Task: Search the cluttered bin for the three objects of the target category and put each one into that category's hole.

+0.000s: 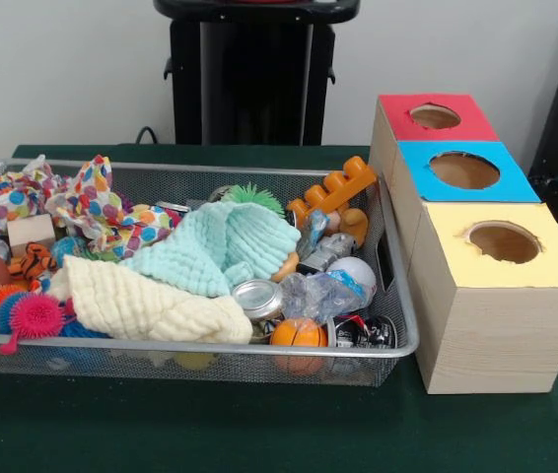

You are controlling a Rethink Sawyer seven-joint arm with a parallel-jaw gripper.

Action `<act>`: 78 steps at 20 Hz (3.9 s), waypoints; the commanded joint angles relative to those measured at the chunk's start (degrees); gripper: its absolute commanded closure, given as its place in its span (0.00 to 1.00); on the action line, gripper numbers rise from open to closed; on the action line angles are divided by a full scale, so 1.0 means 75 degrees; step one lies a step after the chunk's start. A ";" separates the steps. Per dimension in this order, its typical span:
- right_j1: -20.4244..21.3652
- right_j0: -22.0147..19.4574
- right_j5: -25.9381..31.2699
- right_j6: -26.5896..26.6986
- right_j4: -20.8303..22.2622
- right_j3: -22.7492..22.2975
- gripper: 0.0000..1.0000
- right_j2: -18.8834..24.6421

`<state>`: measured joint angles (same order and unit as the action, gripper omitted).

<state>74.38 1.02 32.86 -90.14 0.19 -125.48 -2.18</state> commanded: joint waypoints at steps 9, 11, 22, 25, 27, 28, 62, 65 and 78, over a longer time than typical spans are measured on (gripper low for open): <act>-0.0232 -0.1798 0.0461 0.1186 0.0185 -0.0440 0.00 0.0434; -0.0551 -0.2349 -0.0020 0.1475 0.0253 -0.0607 0.00 0.0738; -0.1116 -0.3162 -0.0988 0.0775 0.1001 -0.0831 0.00 0.1693; -0.1446 -0.3182 -0.1443 0.0407 0.1126 -0.0908 0.00 0.1834; -0.1753 -0.3176 -0.1779 0.0163 0.1208 -0.0939 0.00 0.1893; -0.1893 -0.3145 -0.1945 0.0022 0.1279 -0.0935 0.00 0.1890; -0.5179 -0.2412 -0.4795 -0.0991 0.1763 0.0309 0.00 0.1284; -0.5161 -0.2415 -0.4777 -0.0991 0.1751 0.0292 0.00 0.1295; -0.4880 -0.2272 -0.4532 -0.0802 0.1926 0.0308 0.00 0.1176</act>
<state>37.55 -16.79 0.56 -90.14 12.37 -128.45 6.13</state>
